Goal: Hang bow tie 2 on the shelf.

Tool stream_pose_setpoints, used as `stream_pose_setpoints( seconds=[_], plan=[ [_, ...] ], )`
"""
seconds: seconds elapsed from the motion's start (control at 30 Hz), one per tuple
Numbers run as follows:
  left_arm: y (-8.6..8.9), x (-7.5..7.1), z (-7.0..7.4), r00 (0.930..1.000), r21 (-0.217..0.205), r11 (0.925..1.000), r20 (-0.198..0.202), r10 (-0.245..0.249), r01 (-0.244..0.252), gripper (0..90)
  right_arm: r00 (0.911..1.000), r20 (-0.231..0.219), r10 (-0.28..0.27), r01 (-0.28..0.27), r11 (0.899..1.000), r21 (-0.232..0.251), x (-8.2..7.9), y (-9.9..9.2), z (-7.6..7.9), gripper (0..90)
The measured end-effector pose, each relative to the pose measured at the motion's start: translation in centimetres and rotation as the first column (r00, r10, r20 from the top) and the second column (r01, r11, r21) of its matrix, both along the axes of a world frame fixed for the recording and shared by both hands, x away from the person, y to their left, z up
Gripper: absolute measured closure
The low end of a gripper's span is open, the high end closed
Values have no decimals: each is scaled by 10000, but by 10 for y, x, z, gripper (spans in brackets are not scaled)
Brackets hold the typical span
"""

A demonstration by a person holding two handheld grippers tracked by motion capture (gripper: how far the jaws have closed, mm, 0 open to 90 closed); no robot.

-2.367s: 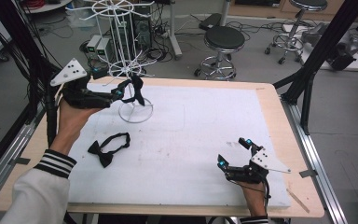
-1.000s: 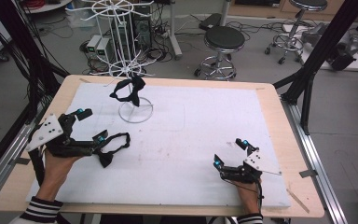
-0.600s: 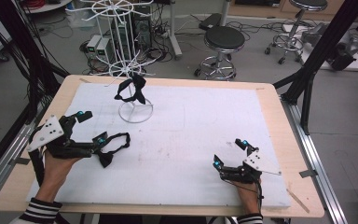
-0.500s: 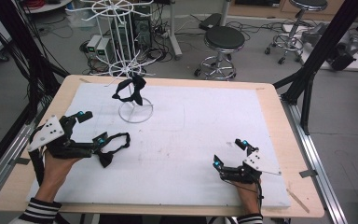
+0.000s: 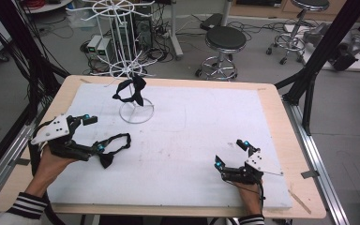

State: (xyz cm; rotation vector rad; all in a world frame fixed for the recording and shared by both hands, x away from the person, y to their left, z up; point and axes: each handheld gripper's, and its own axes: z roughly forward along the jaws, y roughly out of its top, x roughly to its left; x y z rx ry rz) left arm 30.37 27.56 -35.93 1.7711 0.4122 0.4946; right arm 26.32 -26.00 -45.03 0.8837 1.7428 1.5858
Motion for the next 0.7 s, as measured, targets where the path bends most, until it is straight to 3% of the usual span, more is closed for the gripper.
stream_pose_setpoints(
  seconds=[0.2, 0.33, 0.53, 0.63, 0.7],
  plan=[
    [3, 7, 5, 9978, 1062, 9921, -143, -649, 660, 117, 10000, -15, 7, -7, 10000, -12, 0, 0, 0, 6],
    [4, 12, 9, 9929, 1683, 9786, -310, -1145, 1181, 117, 10000, -11, 2, -2, 10000, -22, -1, 0, 0, 6],
    [4, 15, 14, 9848, 2742, 9458, -522, -1659, 1739, 116, 10000, 25, 52, -52, 9999, -89, -1, 1, 0, 6],
    [4, 16, 13, 9795, 3361, 9201, -752, -1866, 2011, 116, 10000, 1, 48, -48, 10000, -78, -2, 1, 0, 6],
    [4, 18, 12, 9764, 3601, 9076, -862, -1980, 2158, 117, 10000, -6, 61, -61, 10000, -77, -2, 1, 0, 6]
  ],
)
